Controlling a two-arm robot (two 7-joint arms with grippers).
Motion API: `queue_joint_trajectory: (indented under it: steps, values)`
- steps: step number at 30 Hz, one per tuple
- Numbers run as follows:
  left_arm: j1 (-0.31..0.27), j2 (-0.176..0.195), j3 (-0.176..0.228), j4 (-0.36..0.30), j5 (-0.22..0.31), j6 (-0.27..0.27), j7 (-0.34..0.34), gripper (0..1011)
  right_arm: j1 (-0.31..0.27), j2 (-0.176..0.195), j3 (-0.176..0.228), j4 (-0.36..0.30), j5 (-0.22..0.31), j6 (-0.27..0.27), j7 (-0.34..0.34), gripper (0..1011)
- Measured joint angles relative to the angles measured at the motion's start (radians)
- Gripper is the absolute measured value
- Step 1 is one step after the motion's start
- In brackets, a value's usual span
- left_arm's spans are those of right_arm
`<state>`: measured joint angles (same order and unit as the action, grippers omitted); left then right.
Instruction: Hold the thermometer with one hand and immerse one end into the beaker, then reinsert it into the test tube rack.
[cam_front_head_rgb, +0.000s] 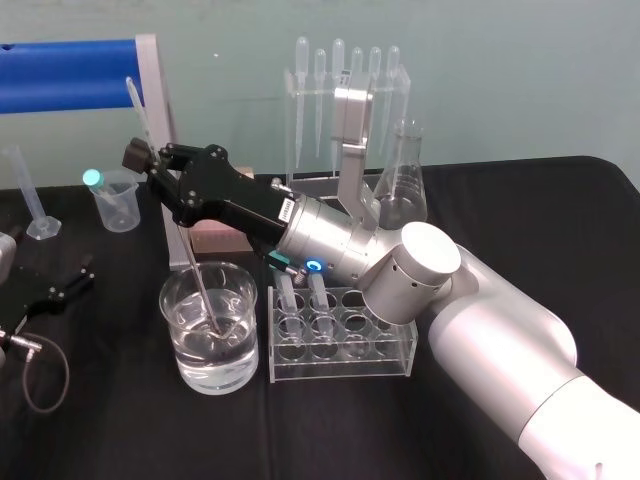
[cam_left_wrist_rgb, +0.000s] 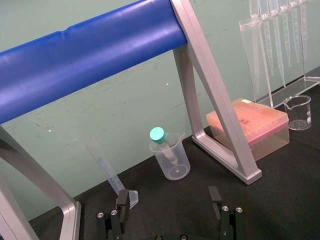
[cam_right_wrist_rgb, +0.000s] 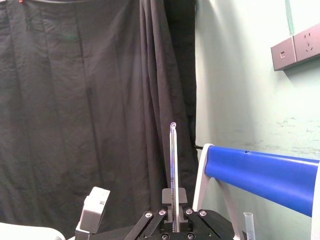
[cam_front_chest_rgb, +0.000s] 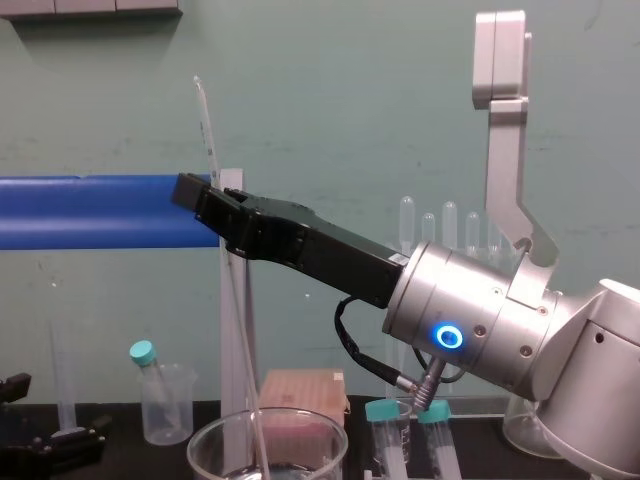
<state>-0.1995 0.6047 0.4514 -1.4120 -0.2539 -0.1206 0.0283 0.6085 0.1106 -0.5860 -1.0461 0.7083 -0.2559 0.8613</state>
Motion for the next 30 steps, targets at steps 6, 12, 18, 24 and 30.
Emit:
queue_joint_trajectory:
  steps: [6,12,18,24,30]
  values:
    - [0.000,0.000,0.000,0.000,0.000,0.000,0.000,1008,0.000,0.000,0.000,0.000,0.000,0.000,0.000,55]
    - [0.000,0.000,0.000,0.000,0.000,0.000,0.000,1008,0.000,0.000,0.000,0.000,0.000,0.000,0.000,55]
    - [0.000,0.000,0.000,0.000,0.000,0.000,0.000,1008,0.000,0.000,0.000,0.000,0.000,0.000,0.000,55]
    - [0.000,0.000,0.000,0.000,0.000,0.000,0.000,1008,0.000,0.000,0.000,0.000,0.000,0.000,0.000,55]
    - [0.000,0.000,0.000,0.000,0.000,0.000,0.000,1008,0.000,0.000,0.000,0.000,0.000,0.000,0.000,55]
